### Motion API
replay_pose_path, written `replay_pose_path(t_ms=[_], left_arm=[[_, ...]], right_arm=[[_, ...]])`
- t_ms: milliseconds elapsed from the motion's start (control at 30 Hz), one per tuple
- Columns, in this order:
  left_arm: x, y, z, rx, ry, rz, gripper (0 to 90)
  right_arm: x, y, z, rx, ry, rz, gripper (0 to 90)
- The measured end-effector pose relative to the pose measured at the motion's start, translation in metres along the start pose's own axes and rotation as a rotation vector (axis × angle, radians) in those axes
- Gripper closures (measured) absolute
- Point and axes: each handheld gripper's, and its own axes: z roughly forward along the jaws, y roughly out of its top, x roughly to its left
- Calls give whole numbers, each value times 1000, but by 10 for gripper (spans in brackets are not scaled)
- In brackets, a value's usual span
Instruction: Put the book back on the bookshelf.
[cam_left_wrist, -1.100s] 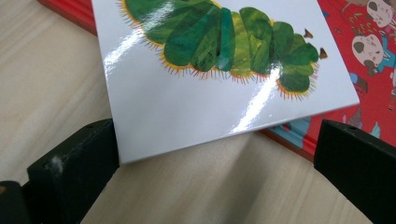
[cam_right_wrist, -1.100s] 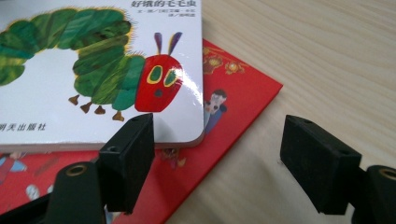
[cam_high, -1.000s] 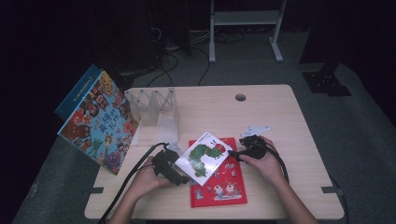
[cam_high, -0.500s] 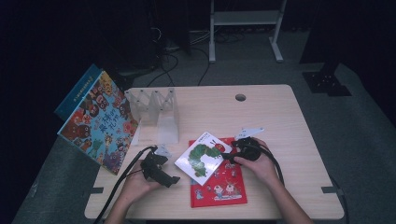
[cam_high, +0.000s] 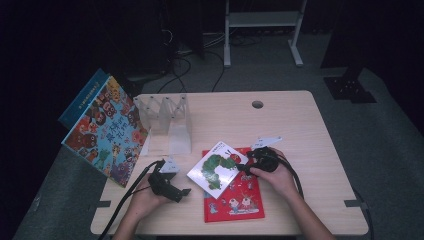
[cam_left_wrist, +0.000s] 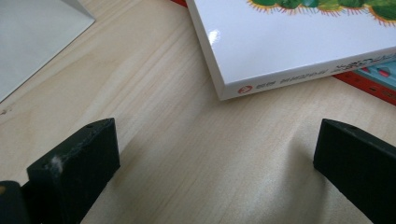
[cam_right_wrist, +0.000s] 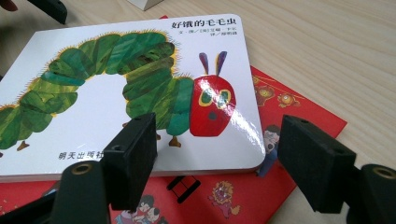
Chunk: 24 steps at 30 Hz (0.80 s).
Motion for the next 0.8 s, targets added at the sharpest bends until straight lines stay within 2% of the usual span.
replay_pose_path(t_ms=[100,233,367,400,533,800], left_arm=[[1,0,-1,10,-5,3,0],[7,1,-3,4,-33,-24,0],[5,4,-4,-3,-41,-22,0],[4,6,-7,-27,-63,-25,0],[2,10,-10,-43,-79,-25,0],[-4,18,-8,-40,-96,-18,0]], right_arm=[[0,0,1,0,8,1,272],[1,-1,2,-5,25,7,267],[0,-3,4,-12,46,21,255],[0,-3,4,-12,50,25,254],[-1,-4,4,-18,54,22,253],[4,-3,7,-16,77,4,252]])
